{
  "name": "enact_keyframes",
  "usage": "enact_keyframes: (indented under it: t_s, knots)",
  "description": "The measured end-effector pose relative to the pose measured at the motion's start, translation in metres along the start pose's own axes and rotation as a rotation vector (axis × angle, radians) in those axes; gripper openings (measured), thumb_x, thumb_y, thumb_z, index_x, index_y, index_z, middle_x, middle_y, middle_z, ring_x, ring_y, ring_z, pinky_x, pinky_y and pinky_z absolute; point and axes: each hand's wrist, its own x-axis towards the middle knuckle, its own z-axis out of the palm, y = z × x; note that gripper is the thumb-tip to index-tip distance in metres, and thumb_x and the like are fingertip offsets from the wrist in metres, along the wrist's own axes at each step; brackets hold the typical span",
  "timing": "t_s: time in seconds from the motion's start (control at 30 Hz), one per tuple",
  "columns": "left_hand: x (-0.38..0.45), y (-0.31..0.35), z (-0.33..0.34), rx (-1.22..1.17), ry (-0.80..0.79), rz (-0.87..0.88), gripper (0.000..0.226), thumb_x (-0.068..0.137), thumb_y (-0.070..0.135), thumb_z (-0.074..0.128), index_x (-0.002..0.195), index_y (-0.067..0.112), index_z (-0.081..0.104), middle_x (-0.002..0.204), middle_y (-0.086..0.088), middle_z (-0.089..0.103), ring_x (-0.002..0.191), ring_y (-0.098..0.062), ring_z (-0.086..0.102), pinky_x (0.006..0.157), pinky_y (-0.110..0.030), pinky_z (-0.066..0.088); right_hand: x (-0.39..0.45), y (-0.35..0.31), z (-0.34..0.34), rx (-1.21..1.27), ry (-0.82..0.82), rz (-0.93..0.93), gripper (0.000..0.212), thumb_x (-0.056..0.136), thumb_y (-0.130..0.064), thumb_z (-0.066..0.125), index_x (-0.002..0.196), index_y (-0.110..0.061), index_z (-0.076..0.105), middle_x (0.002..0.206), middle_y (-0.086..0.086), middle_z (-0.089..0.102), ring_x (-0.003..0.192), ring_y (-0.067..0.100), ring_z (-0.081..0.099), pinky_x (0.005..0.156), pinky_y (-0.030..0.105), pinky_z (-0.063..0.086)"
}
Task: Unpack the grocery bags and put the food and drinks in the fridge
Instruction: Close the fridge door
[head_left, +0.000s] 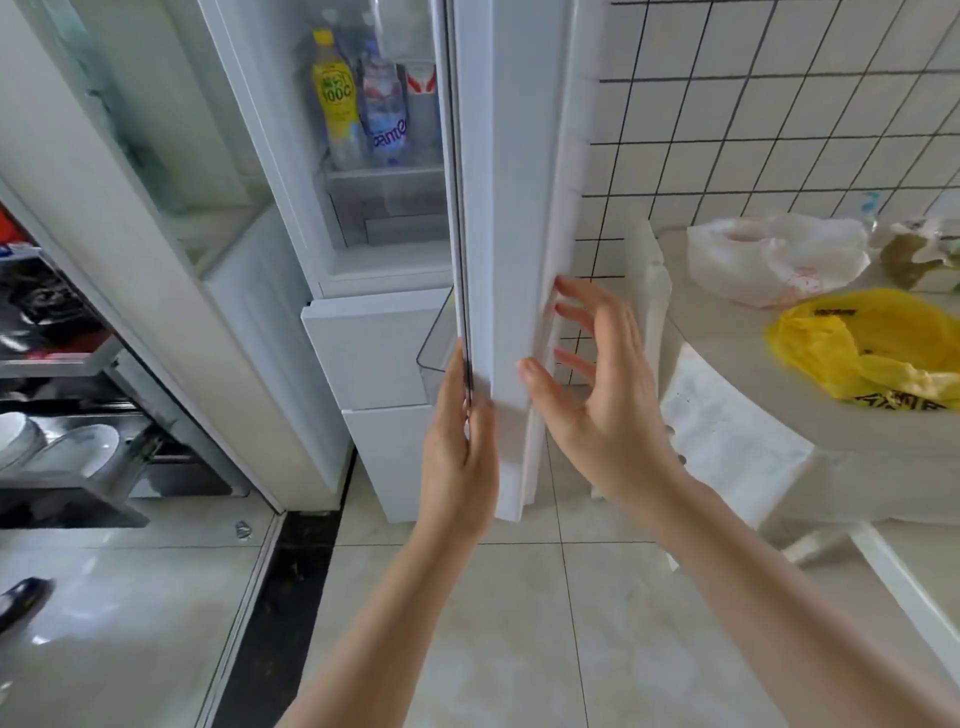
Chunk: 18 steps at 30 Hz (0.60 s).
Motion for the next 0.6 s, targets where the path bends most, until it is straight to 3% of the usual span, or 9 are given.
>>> enact_keyframes:
  t_s: [0.1,0.2,0.3,0.4,0.47,0.57,0.6]
  knots:
    - [0.010,-0.005,-0.026,0.010,0.040,0.006,0.048,0.104,0.023,0.030,0.152,0.021,0.029,0.124,0.023,0.056,0.108,0.009,0.053,0.094,-0.012,0.041,0.009,-0.006,0.026,-0.039,-0.015,-0.018,0.058,0.084,-0.017,0.070,0.135,-0.014,0.042,0.135,-0.005,0.042,0.126,0.008,0.044,0.094,0.033,0.050]
    - [0.021,-0.006,-0.049,0.018,0.109,0.036,0.048,0.105,0.017,0.031,0.152,0.021,0.028,0.134,0.016,0.055,0.117,0.007,0.052,0.095,-0.011,0.040,0.022,-0.008,0.049,-0.089,-0.043,-0.060,0.060,0.084,-0.017,0.071,0.135,-0.011,0.042,0.138,-0.001,0.040,0.129,0.006,0.040,0.097,0.030,0.047]
    - [0.034,-0.008,-0.068,0.036,0.218,0.090,0.049,0.103,0.024,0.033,0.152,0.024,0.029,0.130,-0.001,0.059,0.115,-0.011,0.058,0.098,-0.026,0.046,0.037,-0.004,0.067,-0.195,-0.116,-0.146,0.060,0.087,-0.017,0.067,0.139,-0.009,0.039,0.145,0.001,0.035,0.136,0.011,0.035,0.105,0.032,0.041]
    - [0.053,-0.009,-0.085,0.053,0.305,0.101,0.049,0.101,0.024,0.033,0.150,0.022,0.032,0.116,-0.007,0.061,0.101,-0.016,0.059,0.089,-0.024,0.046,0.056,0.003,0.086,-0.318,-0.180,-0.190,0.061,0.090,-0.020,0.061,0.145,-0.017,0.034,0.152,-0.001,0.027,0.140,0.015,0.029,0.105,0.027,0.038]
    - [0.071,-0.013,-0.097,0.061,0.342,0.113,0.048,0.102,0.023,0.030,0.150,0.020,0.034,0.125,0.005,0.058,0.113,-0.004,0.055,0.098,-0.030,0.045,0.072,0.008,0.099,-0.394,-0.200,-0.226,0.062,0.091,-0.022,0.058,0.147,-0.021,0.031,0.156,-0.002,0.021,0.143,0.018,0.024,0.101,0.025,0.036]
    - [0.099,-0.022,-0.114,0.057,0.394,0.135,0.046,0.104,0.027,0.023,0.145,0.016,0.039,0.133,-0.005,0.056,0.125,-0.023,0.052,0.105,-0.050,0.042,0.097,0.022,0.120,-0.464,-0.214,-0.301,0.062,0.093,-0.021,0.056,0.149,-0.024,0.029,0.159,-0.001,0.015,0.147,0.022,0.015,0.103,0.028,0.036]
    - [0.109,-0.027,-0.118,0.056,0.432,0.124,0.046,0.104,0.029,0.022,0.144,0.016,0.040,0.135,-0.007,0.055,0.127,-0.024,0.050,0.107,-0.048,0.041,0.106,0.028,0.127,-0.477,-0.216,-0.327,0.062,0.094,-0.021,0.055,0.149,-0.025,0.028,0.159,0.000,0.015,0.147,0.024,0.012,0.106,0.032,0.038]
